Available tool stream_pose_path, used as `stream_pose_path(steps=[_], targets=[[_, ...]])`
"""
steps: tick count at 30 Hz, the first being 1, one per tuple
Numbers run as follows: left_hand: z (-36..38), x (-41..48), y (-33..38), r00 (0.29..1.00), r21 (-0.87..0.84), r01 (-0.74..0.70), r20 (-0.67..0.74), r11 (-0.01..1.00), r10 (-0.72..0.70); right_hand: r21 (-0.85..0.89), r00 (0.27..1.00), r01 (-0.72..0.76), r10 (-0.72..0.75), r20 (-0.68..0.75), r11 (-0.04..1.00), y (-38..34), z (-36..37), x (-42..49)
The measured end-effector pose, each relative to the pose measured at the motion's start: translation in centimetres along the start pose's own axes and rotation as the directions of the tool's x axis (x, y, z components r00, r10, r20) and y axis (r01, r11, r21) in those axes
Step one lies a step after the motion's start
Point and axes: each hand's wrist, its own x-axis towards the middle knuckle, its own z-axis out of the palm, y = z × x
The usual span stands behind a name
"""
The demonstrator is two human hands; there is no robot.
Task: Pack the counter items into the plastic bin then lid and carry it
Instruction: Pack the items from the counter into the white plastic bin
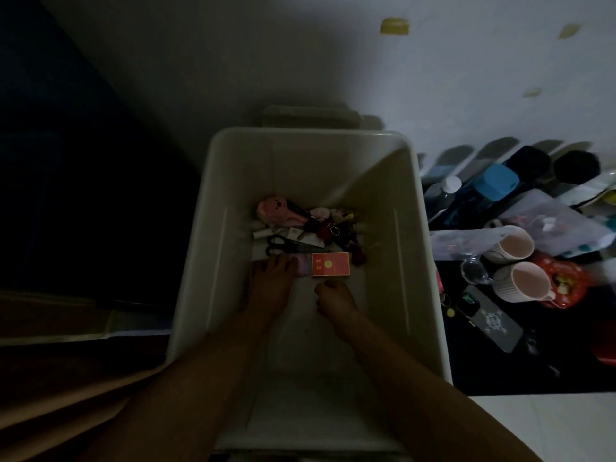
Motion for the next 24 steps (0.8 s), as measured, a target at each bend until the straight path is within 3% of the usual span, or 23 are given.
stream_pose_path(steps=[6,10,16,20,24], targets=[[-2.0,-0.1,0.3,0.998,-0.162,0.047,0.036,0.986,-0.042,0.014,0.99,0.138,-0.138,-0.008,0.99,-2.0,-0.8,-2.2],[-2.8,-0.8,0.3,0.993,-0.206,0.089,0.096,0.974,-0.07,0.015,0.989,0.149,-0.149,-0.019,0.989,-2.6,-1.0,-3.1],[-6.1,-2.4,0.8,0.995,-0.353,0.082,0.086,0.932,-0.055,0.018,0.959,0.281,-0.281,0.017,0.959,-4.3,-2.7,-7.5],[-9.0,-4.0,1.4,1.0,-0.453,0.017,0.001,0.891,-0.019,0.076,0.93,0.354,-0.36,0.072,0.932,-5.3,-4.2,-9.3],[-12.6,-5.5,3.5,0.977,-0.5,-0.091,-0.211,0.861,-0.019,0.168,0.903,0.396,-0.416,0.11,0.903,-7.1,-6.6,-11.6]])
